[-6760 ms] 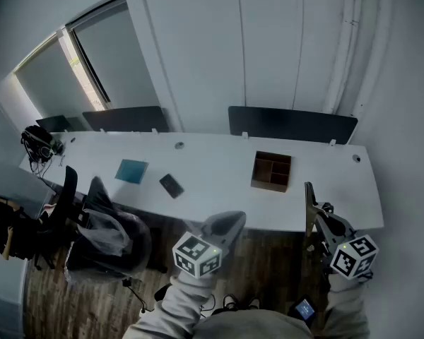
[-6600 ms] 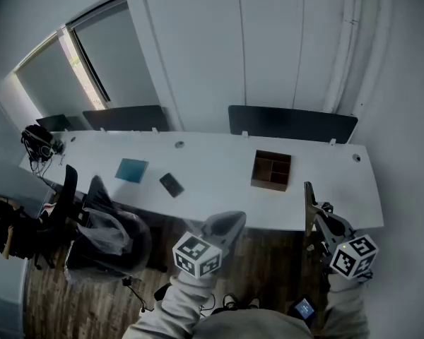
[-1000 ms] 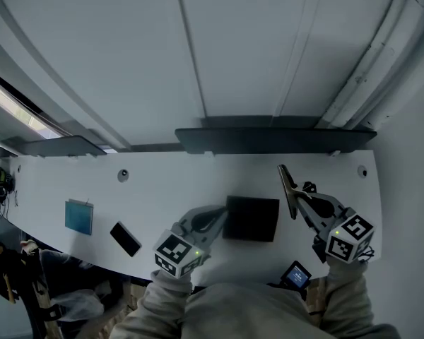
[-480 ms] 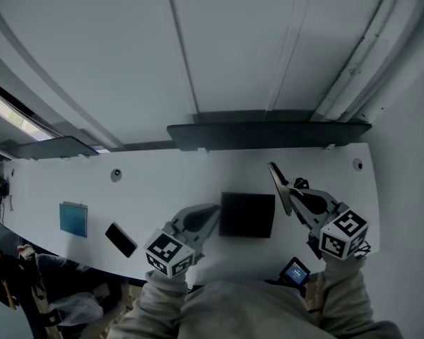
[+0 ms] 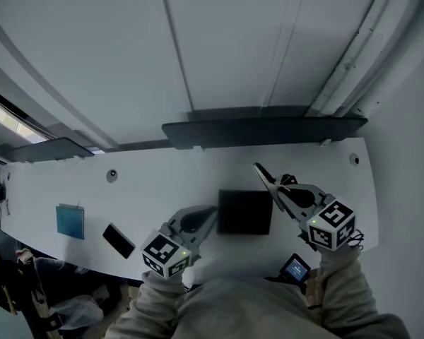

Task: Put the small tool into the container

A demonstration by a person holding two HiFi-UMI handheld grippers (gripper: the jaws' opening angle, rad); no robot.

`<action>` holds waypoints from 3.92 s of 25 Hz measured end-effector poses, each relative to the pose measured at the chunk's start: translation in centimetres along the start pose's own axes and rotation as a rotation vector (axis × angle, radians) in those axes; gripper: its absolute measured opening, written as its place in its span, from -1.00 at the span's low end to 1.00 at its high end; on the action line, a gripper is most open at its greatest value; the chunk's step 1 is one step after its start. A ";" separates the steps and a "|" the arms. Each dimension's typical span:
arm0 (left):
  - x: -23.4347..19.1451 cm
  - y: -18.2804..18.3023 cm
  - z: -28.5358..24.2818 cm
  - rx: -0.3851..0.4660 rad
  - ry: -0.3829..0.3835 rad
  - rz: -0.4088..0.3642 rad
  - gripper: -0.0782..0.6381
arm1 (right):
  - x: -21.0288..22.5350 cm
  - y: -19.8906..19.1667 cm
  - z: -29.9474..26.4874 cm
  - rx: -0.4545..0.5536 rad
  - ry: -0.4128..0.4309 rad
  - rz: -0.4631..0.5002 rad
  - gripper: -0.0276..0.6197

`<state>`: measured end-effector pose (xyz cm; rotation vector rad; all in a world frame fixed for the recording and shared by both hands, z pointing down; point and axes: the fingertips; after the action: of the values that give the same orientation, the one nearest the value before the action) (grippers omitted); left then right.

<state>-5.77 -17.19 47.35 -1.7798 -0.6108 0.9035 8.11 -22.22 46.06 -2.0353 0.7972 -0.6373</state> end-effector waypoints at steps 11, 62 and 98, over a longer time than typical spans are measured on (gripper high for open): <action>-0.3 -1.3 1.8 -0.010 0.024 0.018 -0.78 | -0.9 -2.5 -3.0 -0.101 0.027 0.109 -0.85; 0.2 -5.3 5.2 -0.025 0.124 0.100 -0.78 | -3.9 -13.3 -12.7 -0.585 0.249 0.663 -0.85; 1.5 -6.7 5.9 -0.044 0.112 0.127 -0.78 | -3.6 -16.9 -14.9 -0.648 0.252 0.640 -0.84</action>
<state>-9.57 -10.35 51.89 -1.9117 -0.4528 0.8743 0.73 -19.77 67.52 -2.0709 1.8961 -0.2758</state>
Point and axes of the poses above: the fingertips, and each gripper's own axes: z backward along the fingers, x to its right, y out of its top, and after that the axes turned 5 degrees about -y, right-handed
